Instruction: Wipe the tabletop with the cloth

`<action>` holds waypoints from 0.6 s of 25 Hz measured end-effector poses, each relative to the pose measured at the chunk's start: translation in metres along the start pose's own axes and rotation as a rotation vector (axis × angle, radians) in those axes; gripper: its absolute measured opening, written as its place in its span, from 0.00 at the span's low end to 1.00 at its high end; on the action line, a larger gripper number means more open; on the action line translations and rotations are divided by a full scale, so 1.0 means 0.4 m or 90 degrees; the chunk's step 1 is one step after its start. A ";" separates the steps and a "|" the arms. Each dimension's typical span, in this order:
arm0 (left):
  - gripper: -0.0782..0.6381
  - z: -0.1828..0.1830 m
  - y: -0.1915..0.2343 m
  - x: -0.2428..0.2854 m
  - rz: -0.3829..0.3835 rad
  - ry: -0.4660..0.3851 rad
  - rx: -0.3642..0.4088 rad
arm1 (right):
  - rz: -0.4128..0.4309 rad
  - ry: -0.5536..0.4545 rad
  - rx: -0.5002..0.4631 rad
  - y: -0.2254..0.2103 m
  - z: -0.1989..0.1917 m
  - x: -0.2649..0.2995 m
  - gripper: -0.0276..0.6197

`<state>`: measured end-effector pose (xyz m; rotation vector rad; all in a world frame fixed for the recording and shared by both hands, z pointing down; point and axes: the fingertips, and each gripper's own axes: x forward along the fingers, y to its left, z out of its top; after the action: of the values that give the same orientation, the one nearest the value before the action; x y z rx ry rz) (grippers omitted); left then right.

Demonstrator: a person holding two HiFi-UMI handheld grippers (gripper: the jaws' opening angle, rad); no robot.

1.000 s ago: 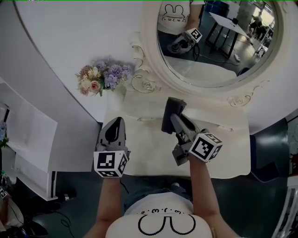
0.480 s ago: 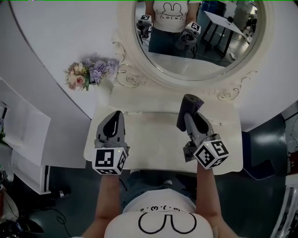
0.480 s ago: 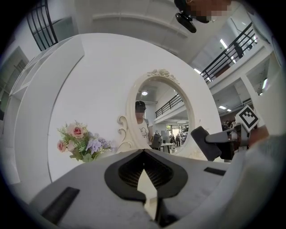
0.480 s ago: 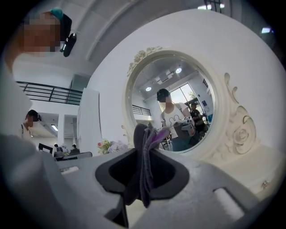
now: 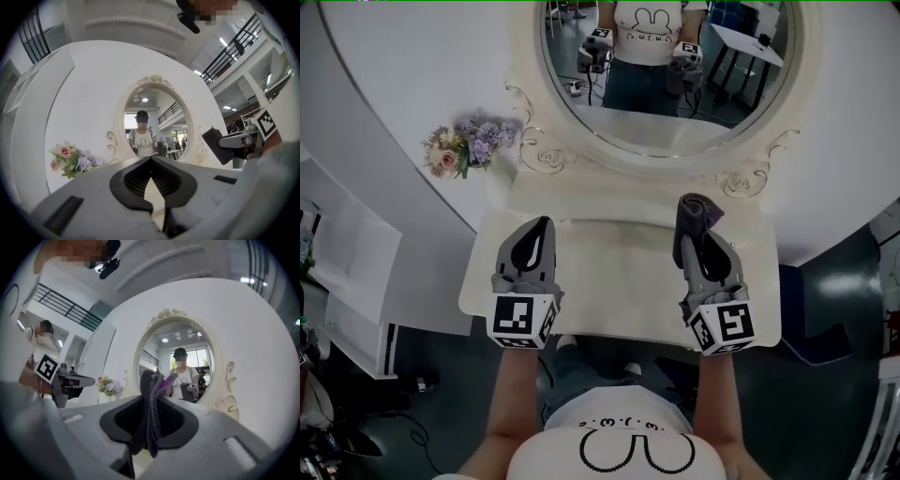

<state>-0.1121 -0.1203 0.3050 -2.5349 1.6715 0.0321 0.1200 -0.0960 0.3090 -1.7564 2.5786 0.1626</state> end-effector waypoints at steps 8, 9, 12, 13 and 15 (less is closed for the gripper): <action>0.11 0.056 -0.131 -0.009 -0.006 -0.018 0.046 | -0.010 0.004 -0.037 -0.075 0.014 -0.117 0.17; 0.11 0.062 -0.144 -0.013 -0.007 -0.017 0.064 | -0.008 0.004 -0.044 -0.078 0.018 -0.129 0.17; 0.11 0.079 -0.169 -0.026 -0.007 -0.020 0.109 | -0.008 0.004 -0.065 -0.084 0.034 -0.159 0.17; 0.11 0.085 -0.174 -0.031 -0.007 -0.022 0.110 | -0.011 0.003 -0.070 -0.086 0.040 -0.167 0.17; 0.11 0.098 -0.180 -0.038 -0.008 -0.025 0.101 | -0.018 -0.003 -0.076 -0.087 0.056 -0.181 0.17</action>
<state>-0.0506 -0.0745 0.2727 -2.4126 1.5761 -0.0489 0.1780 -0.0395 0.2893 -1.8257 2.5902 0.3254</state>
